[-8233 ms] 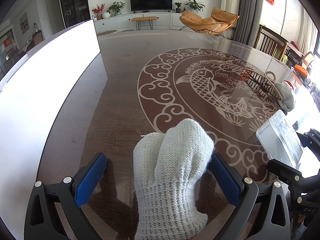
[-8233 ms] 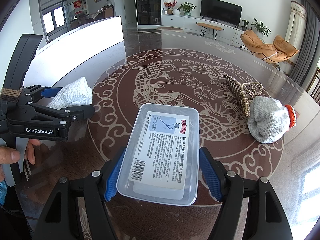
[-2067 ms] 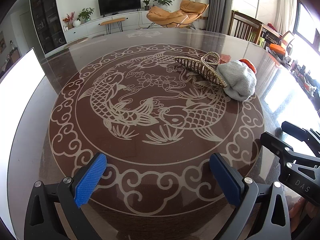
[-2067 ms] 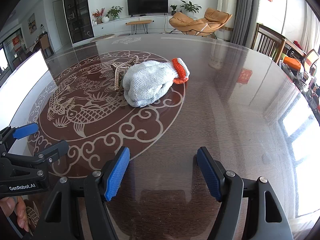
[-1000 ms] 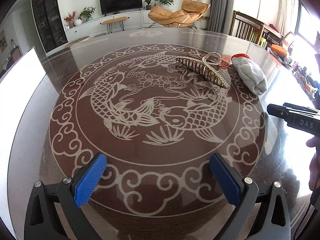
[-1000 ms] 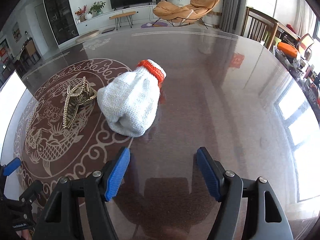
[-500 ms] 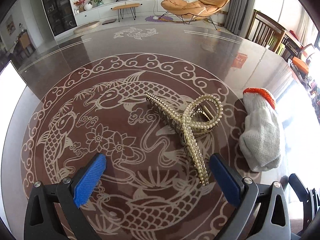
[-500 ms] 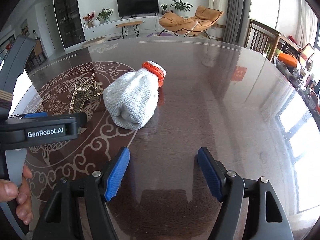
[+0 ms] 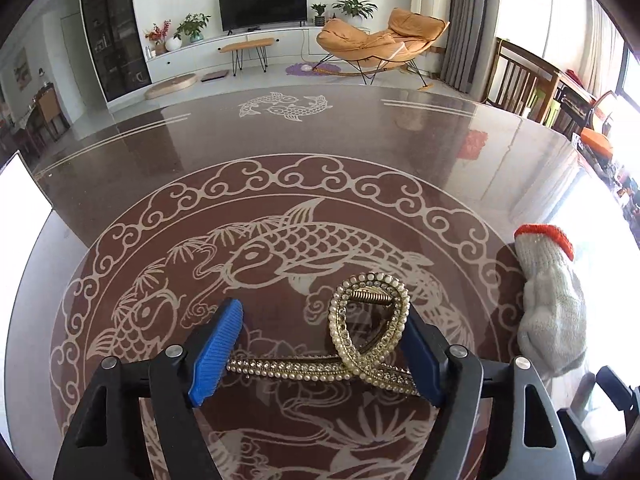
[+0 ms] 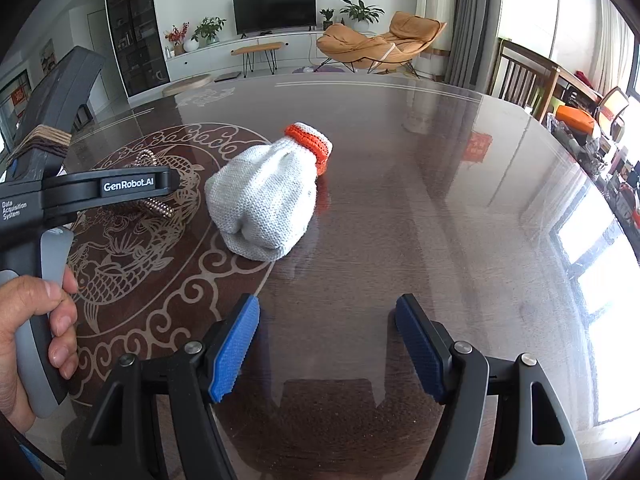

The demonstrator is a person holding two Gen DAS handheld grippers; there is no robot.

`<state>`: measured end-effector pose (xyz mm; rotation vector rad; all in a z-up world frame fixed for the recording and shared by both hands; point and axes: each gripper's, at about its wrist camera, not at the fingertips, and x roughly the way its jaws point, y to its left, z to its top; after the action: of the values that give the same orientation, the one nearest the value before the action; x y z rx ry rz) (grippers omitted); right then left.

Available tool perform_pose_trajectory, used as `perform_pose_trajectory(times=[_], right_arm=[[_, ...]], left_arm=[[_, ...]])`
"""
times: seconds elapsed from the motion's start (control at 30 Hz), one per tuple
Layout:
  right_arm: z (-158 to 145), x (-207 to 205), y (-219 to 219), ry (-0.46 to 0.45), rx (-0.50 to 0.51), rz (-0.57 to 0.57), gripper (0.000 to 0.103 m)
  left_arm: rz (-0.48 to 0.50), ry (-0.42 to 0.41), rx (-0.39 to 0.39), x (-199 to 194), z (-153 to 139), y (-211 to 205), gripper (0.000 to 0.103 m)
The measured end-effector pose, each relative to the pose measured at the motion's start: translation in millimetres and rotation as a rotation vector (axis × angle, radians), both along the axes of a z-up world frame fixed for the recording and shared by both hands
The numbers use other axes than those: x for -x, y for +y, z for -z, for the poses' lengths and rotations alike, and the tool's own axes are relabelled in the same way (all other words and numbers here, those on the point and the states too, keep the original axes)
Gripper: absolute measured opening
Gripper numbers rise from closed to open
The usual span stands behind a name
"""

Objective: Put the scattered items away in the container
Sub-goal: 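Lower the left tool over the gold pearl hair clip and align fingers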

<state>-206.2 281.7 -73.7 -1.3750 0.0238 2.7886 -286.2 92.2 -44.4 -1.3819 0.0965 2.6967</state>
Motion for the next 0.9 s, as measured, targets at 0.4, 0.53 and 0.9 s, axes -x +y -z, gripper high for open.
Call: perform_pose_trajectory(times=[0.4, 0.53, 0.9], right_arm=[[-1, 5, 0, -0.001, 0.000, 0.003, 0.073], [-1, 6, 0, -0.001, 0.001, 0.003, 0.073], [-1, 5, 0, -0.001, 0.000, 0.003, 0.073]], left_arm=[[-0.039, -0.039, -0.018, -43, 1, -11, 0.099], [-0.060, -0.005, 0.054, -47, 4, 1, 0.102], [-0.104, -0.012, 0.033, -49, 7, -11, 0.103]])
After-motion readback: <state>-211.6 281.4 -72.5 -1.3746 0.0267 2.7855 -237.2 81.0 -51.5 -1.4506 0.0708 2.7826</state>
